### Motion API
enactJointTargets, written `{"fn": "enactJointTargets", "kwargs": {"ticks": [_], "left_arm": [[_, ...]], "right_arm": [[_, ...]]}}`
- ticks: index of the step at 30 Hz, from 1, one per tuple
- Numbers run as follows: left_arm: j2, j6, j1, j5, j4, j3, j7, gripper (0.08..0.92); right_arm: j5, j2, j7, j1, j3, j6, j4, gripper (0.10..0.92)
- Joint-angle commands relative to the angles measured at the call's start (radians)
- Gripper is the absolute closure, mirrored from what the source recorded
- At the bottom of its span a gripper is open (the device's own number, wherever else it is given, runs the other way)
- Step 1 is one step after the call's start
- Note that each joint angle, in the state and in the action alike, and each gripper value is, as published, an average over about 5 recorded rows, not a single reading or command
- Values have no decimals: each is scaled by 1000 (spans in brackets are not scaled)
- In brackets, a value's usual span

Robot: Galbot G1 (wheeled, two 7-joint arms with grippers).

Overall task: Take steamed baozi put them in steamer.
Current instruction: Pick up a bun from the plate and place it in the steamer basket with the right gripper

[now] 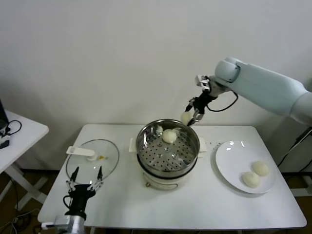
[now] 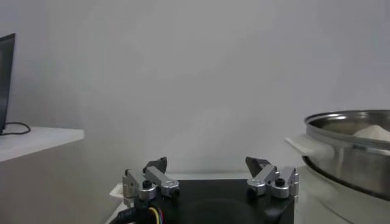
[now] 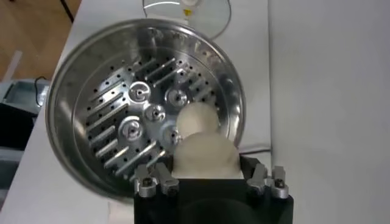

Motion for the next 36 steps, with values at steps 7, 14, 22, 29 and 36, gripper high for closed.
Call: {"fn": "enactJointTargets", "kwargs": {"ticks": [7,14,22,29,36], "left_arm": [[-8,1,6,20,-11,8,1,177],[-9,1,10,20,-12,5,1,177],[-9,-4,16,16,-6,1,2,177],[-10,-9,19,14,-3,0,2,177],[-12,-11,22,14,-2,0,2,177]], "right_arm": [[18,178,25,-80,-16,-25,25,320],[-33,219,32,-132,-2,-22,27,321],[-54,241,39,-160,4,-20,6,317],[-63,245,46,-171,6,-21,4,314],[-69,240,48,-171,6,-20,4,313]]}}
